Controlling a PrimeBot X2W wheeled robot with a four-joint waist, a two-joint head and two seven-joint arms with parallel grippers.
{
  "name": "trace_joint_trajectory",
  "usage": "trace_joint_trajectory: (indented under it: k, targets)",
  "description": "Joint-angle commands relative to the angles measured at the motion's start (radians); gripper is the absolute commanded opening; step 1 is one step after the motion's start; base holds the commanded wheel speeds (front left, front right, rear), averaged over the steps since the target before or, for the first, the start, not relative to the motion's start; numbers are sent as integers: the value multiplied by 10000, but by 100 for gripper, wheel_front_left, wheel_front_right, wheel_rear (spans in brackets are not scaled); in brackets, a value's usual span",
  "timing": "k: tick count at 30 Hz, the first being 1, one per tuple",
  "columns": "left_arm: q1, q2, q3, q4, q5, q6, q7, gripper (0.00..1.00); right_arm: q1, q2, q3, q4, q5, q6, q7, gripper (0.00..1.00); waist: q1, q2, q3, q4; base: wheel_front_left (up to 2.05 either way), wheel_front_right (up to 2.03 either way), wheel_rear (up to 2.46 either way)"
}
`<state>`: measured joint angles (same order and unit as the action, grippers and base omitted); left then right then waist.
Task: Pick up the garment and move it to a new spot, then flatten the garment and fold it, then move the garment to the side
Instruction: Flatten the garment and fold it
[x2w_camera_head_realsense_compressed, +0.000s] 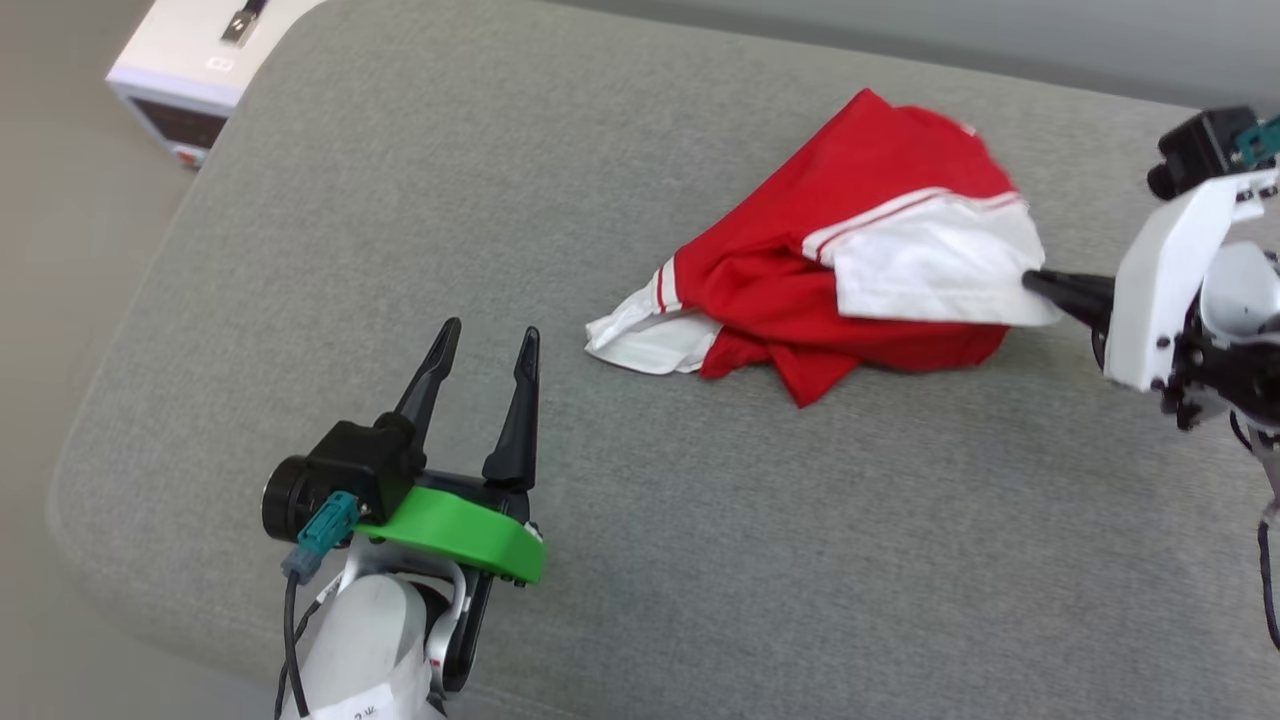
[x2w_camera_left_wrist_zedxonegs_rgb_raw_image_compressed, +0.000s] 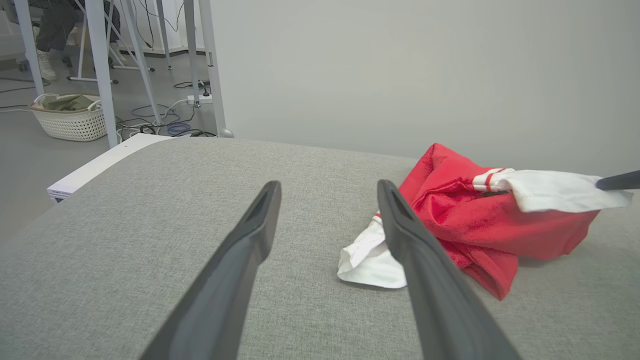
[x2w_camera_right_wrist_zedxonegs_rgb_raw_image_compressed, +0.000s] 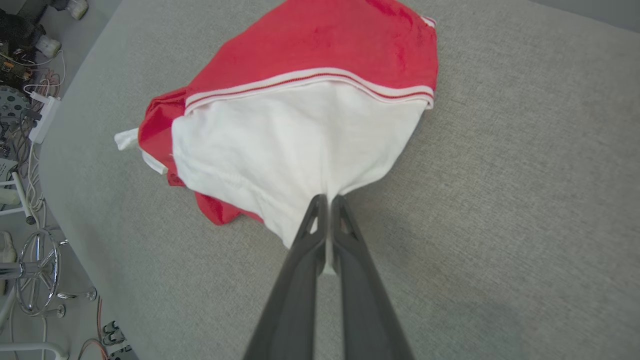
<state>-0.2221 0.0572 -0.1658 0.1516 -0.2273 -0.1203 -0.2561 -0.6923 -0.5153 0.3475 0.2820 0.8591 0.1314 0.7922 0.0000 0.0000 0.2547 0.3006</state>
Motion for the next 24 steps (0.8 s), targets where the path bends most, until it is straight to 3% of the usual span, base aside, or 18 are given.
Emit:
trace_joint_trajectory:
  k: [1,11,17,24]
  targets:
    - [156,32,39,20,110,-63,-57,100,395,-186,7,-273,149,-7,-130,0,0,0,-635,-668,0,0,0]
    - [506,254,125,157,180,-89,-57,100,2690,-1225,-461,-1853,108,-7,-528,0,0,0,-1242,-1791,0,0,0]
    - [585,299,70,296,174,-95,-57,100,4025,-1789,-871,-1899,-375,-7,-800,0,0,0,-1390,-2142,0,0,0]
    - [605,347,-15,427,142,-99,-57,100,5227,-1971,-1048,-1397,-1230,-7,-1333,0,0,0,-1399,-2313,0,0,0]
